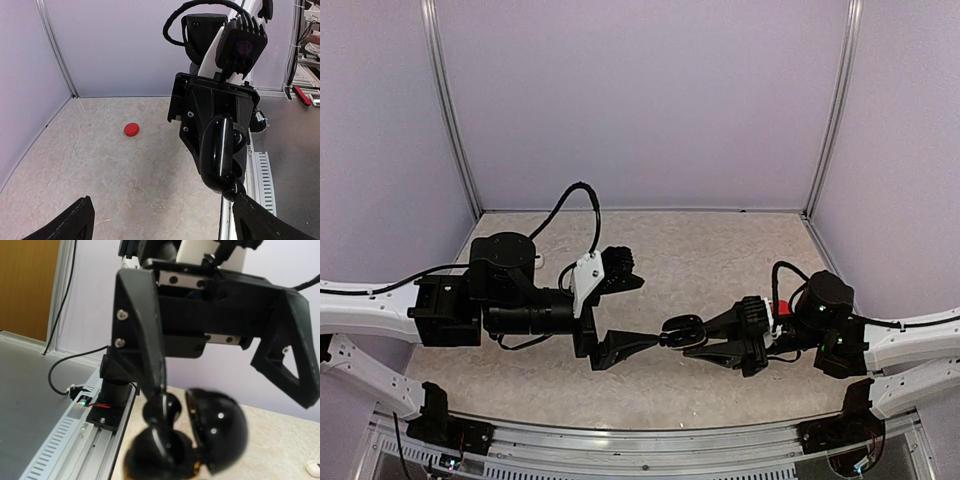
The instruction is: Insert the wireless bluetooth earbuds into the charging case
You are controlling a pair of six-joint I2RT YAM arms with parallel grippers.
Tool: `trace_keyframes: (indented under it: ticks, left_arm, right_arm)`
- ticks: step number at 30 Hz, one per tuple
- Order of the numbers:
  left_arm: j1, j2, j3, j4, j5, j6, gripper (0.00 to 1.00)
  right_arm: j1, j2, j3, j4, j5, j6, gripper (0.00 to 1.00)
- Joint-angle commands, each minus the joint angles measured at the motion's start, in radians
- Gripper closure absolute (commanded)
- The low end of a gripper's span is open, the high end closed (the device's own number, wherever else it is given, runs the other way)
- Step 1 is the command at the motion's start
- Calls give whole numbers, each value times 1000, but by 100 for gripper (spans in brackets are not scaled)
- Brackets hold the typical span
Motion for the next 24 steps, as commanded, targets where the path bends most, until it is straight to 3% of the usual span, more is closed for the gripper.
trace_keyframes:
  ticks: [1,24]
  left_arm:
    - [-6,15,30,16,13,8,5]
    - [-15,53,50,48,35,7,7]
  right_arm:
    - [-4,6,25,45,-13,18,100]
    - [-4,37,30,89,-30,41,100]
